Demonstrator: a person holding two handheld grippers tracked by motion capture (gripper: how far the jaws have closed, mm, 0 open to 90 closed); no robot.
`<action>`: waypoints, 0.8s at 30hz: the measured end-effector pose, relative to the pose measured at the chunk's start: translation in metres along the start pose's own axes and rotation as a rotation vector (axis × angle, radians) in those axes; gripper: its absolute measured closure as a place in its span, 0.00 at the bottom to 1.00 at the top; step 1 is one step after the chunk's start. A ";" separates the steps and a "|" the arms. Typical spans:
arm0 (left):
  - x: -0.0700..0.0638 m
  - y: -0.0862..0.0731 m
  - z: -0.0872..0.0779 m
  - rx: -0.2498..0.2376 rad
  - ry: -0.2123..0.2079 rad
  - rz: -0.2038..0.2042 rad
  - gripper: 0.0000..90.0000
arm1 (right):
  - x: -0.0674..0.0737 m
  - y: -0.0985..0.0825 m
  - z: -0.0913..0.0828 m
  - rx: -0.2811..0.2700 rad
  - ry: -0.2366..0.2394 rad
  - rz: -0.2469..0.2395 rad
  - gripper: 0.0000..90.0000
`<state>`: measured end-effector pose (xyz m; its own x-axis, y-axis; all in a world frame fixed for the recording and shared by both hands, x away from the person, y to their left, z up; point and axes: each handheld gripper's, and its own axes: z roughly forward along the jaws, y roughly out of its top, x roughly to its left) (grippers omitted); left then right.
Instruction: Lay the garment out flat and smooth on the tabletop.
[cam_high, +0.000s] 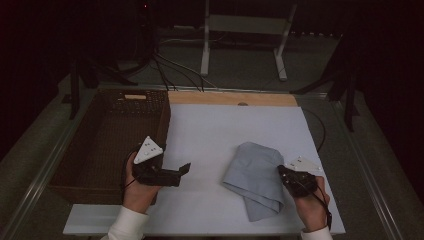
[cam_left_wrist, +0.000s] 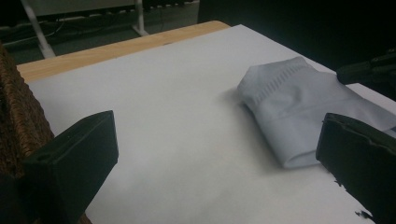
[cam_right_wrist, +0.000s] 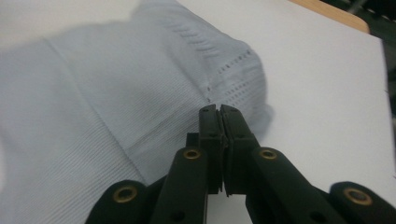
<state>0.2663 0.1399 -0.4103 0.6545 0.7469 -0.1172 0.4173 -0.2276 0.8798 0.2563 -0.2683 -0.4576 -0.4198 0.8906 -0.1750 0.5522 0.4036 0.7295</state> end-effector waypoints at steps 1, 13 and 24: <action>0.000 0.000 0.000 -0.001 0.000 0.000 0.00 | 0.002 0.001 0.000 0.000 0.004 -0.005 0.98; 0.000 0.000 0.000 0.001 -0.002 0.001 0.00 | 0.021 0.007 -0.008 -0.049 0.090 -0.026 0.51; -0.001 0.000 0.000 0.001 -0.003 0.002 0.00 | 0.045 0.011 -0.007 -0.053 0.162 -0.060 0.28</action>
<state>0.2661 0.1390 -0.4105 0.6573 0.7446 -0.1163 0.4165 -0.2302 0.8795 0.2383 -0.2253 -0.4523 -0.5639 0.8179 -0.1139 0.4853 0.4398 0.7557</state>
